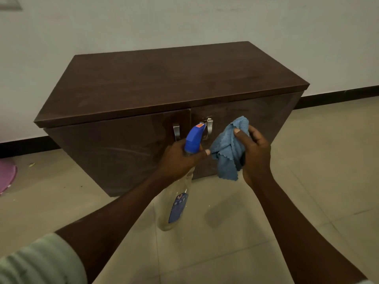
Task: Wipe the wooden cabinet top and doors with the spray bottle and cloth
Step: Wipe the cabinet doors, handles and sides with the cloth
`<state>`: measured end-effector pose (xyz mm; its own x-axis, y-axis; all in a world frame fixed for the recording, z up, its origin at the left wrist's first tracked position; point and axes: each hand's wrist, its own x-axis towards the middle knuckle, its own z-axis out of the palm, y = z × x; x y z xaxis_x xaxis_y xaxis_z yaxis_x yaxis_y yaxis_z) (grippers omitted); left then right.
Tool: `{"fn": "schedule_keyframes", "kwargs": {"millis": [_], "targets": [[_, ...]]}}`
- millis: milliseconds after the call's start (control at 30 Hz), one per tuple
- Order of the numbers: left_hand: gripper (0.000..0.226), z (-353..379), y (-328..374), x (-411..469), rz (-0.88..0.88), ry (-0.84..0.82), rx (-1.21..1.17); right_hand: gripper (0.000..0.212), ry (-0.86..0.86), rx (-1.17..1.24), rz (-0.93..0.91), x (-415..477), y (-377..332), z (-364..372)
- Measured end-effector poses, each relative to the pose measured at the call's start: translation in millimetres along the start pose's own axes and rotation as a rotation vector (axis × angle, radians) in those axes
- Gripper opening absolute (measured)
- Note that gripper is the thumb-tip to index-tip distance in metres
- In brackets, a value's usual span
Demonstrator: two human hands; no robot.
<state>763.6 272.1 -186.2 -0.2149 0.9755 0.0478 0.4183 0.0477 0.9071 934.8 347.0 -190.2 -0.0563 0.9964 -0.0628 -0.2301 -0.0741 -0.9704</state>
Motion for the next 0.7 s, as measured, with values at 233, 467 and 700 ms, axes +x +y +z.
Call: {"fn": "schedule_keyframes", "kwargs": {"millis": [233,467,700], "targets": [[0.026,-1.1,-2.8,2.8,0.020,-0.048,0.036,0.032,-0.029,-0.128,-0.080,-4.4,9.0,4.5],[0.037,-3.1,-25.9,-13.4,-0.051,-0.066,0.054,0.031,-0.010,-0.185,-0.141,-2.2,15.9,13.0],[0.025,-3.6,-38.4,-18.4,-0.111,-0.133,0.035,0.029,-0.013,-0.226,-0.171,-1.7,25.5,11.6]]}}
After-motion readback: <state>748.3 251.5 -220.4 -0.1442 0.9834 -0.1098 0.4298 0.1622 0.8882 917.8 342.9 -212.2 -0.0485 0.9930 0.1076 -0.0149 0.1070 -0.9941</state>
